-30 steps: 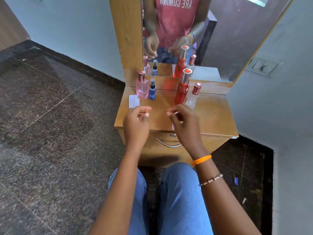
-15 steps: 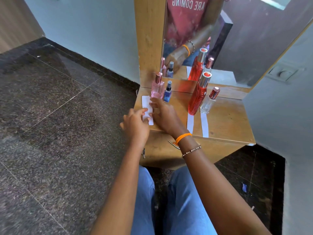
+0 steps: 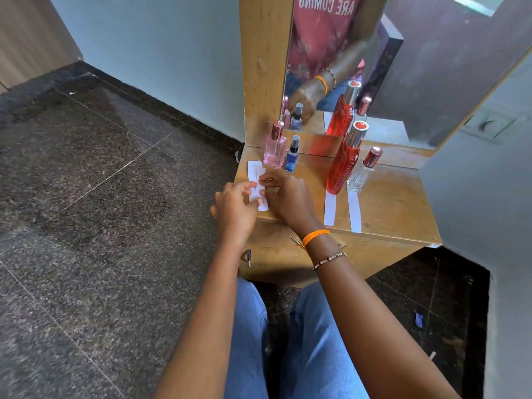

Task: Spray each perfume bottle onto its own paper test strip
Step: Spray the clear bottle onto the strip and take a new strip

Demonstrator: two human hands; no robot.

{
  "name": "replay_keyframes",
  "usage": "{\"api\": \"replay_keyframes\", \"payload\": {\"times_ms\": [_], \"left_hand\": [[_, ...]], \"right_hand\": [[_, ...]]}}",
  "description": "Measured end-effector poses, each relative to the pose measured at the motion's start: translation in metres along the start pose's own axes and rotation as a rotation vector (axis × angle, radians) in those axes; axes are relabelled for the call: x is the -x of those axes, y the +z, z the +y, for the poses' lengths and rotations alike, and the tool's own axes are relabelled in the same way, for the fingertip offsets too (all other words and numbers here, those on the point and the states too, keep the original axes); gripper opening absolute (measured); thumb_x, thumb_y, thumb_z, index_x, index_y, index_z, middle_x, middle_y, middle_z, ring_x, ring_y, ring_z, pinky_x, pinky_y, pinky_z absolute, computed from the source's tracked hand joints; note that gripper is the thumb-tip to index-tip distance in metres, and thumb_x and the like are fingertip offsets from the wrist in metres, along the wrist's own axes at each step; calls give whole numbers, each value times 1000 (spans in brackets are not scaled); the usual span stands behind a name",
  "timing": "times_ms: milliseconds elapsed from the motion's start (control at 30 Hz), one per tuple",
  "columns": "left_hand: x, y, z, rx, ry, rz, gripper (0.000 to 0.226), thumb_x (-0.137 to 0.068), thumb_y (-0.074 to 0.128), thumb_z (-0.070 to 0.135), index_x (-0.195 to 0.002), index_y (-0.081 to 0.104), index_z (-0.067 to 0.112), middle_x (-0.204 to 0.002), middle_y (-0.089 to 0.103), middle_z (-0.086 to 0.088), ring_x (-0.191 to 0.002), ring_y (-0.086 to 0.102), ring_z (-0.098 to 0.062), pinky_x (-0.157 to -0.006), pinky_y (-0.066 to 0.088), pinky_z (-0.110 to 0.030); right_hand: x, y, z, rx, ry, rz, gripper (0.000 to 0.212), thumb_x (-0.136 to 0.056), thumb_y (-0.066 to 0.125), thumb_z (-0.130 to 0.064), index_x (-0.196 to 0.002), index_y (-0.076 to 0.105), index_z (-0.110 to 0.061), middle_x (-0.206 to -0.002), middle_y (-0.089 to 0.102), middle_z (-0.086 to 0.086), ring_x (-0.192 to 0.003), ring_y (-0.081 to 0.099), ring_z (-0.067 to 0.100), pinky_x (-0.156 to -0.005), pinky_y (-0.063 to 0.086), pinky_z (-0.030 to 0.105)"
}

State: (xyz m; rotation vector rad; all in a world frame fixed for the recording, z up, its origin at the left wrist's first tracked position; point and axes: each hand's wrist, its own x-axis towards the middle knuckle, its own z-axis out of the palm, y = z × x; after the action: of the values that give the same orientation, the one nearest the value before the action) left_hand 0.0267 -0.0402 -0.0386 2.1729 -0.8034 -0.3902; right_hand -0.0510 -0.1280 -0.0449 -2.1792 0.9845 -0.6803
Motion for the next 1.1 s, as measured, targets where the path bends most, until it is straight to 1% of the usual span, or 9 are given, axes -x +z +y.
{"api": "replay_keyframes", "payload": {"times_ms": [133, 233, 367, 467, 567, 700, 833, 967, 1100], "left_hand": [[-2, -1, -2, 62, 17, -2, 26, -83, 66, 18, -108, 66, 25, -108, 62, 1, -104, 53, -23, -95, 41, -48], [-3, -1, -4, 48, 27, -17, 27, -85, 64, 16, -110, 65, 28, -109, 61, 2, -105, 52, -22, -96, 39, -44], [-4, 0, -4, 26, 29, -16, 28, -85, 65, 19, -111, 64, 28, -111, 61, 2, -106, 52, -22, -95, 38, -41], [-6, 0, -5, 36, 39, -24, 28, -84, 65, 18, -111, 65, 27, -110, 60, -1, -105, 53, -25, -93, 44, -48], [-7, 0, -7, 63, 54, -21, 29, -82, 66, 14, -108, 67, 25, -106, 61, -2, -101, 55, -27, -90, 46, -50], [-8, -2, -7, 76, 61, -43, 28, -81, 69, 16, -107, 67, 25, -96, 54, 8, -99, 56, -24, -91, 46, -49], [-9, -4, -5, 131, 45, -68, 28, -83, 66, 16, -110, 65, 23, -98, 56, 6, -101, 56, -23, -91, 48, -48], [-3, -13, 10, 323, 51, -21, 24, -92, 54, 15, -114, 64, 18, -114, 59, -2, -99, 55, -12, -86, 48, -30], [4, -15, 20, 501, -26, -117, 28, -95, 50, 22, -120, 61, 17, -112, 61, 3, -100, 57, -8, -71, 45, -16]], "right_hand": [[-3, 0, -1, -74, 73, -1, 22, -78, 71, -7, -99, 70, -15, -95, 73, -2, -87, 67, 10, -80, 55, 31], [-1, -1, -2, -101, 100, 35, 24, -76, 73, -7, -98, 68, -13, -92, 72, 0, -83, 66, 12, -76, 54, 29], [7, 2, -9, 9, 145, 183, 13, -77, 73, -18, -84, 66, -10, -84, 67, 6, -74, 59, 20, -59, 39, 27], [3, 3, -21, 109, 213, 102, 18, -78, 72, -27, -71, 63, -13, -82, 63, 6, -74, 56, 22, -57, 33, 27], [-4, 3, -27, 137, 306, 23, 23, -77, 71, -28, -63, 61, -14, -74, 62, 8, -69, 54, 26, -48, 27, 26], [-8, 1, -23, 32, 349, 3, 16, -77, 72, -25, -69, 67, -13, -78, 68, 8, -73, 59, 24, -54, 33, 26], [-6, -4, -21, -168, 360, 45, 28, -75, 76, -22, -55, 58, -15, -59, 59, 2, -58, 50, 17, -53, 36, 27], [3, -17, -21, -397, 376, 107, 26, -75, 78, -17, -54, 62, -19, -58, 62, -4, -57, 53, 9, -59, 44, 27], [16, -34, -26, -577, 339, 37, 19, -77, 76, -11, -62, 64, -10, -60, 61, 0, -49, 52, -1, -52, 40, 13]]}}
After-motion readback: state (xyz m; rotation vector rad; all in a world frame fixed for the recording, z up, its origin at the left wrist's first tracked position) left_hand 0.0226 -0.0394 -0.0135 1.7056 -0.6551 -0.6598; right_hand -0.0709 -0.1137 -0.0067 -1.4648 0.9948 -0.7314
